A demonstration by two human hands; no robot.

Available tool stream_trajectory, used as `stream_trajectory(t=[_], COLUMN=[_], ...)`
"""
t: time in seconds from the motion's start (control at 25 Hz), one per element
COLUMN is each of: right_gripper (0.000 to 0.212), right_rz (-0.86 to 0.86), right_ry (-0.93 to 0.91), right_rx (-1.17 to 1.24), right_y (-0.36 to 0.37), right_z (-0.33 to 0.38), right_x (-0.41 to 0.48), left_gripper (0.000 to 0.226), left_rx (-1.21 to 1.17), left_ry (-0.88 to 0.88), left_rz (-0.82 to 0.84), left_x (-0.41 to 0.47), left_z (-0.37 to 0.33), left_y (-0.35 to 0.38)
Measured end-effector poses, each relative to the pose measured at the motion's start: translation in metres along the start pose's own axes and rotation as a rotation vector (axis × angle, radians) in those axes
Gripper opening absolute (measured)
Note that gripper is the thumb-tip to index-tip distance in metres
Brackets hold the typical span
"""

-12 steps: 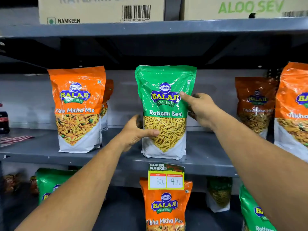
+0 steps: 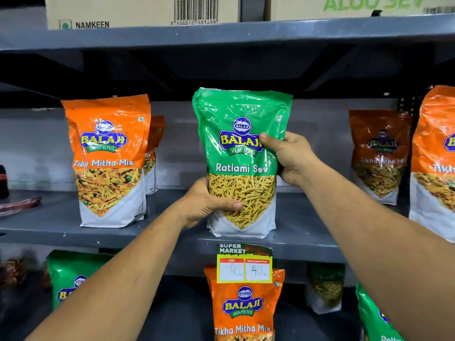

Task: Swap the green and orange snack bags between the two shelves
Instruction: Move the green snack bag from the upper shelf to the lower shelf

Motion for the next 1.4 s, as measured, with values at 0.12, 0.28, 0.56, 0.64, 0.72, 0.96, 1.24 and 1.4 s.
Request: stream_trajectory(t=[0.12,0.28,0.56,0.64,0.72,0.96,1.24,1.4], right_gripper=[0.003,0.006,0.009,0.016,0.012,0.006,0.009,0.018], right_rz=[-0.038,-0.053,-0.027,-0.023,-0.016,-0.001,0.034,0.022], right_ry=[-0.021,-0.019,0.033,0.077,0.115,0.211,0.307,0.388], right_rx=[0.023,0.009,0.0,-0.024,-0.05,-0.082,-0.202,-0.226], right_y=[0.011,0.03,0.07,0.078,0.084,0.084,0.077,0.074], right_z=[0.005,0.008,-0.011,-0.03,-0.048,-0.105,-0.198,-0.25], right_x=[-0.021,-0.056,-0.115,-0.128,-0.139,-0.155,-0.154,-0.149], left_gripper=[0.081,0.076,0.058,0.066,0.07,0.074,0.068,0.077], left_rx=[-0.01,0.001,0.002,-0.016,-0.028,-0.021,0.212,0.258], left_ry=[0.0,0.009,0.032,0.005,-0.032,-0.167,-0.378,-0.489], left_rz=[-0.008,-0.018,-0.057,-0.069,-0.09,-0.139,-0.177,-0.214], left_x=[-0.018,-0.05,-0.127,-0.152,-0.175,-0.224,-0.271,-0.286], left_z=[-0.012,-0.031,-0.049,-0.041,-0.03,0.007,0.071,0.122], left_y=[0.001,-0.002,-0.019,-0.025,-0.03,-0.04,-0.06,-0.069])
Point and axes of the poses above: each hand's wrist, its own x-axis towards the middle knuckle, its own y-axis out of the palm, z = x × y, the point moved 3 cm from there along x, towards the middle knuckle, and after that the axes turned 12 degrees about y, right-handed, at the moved point
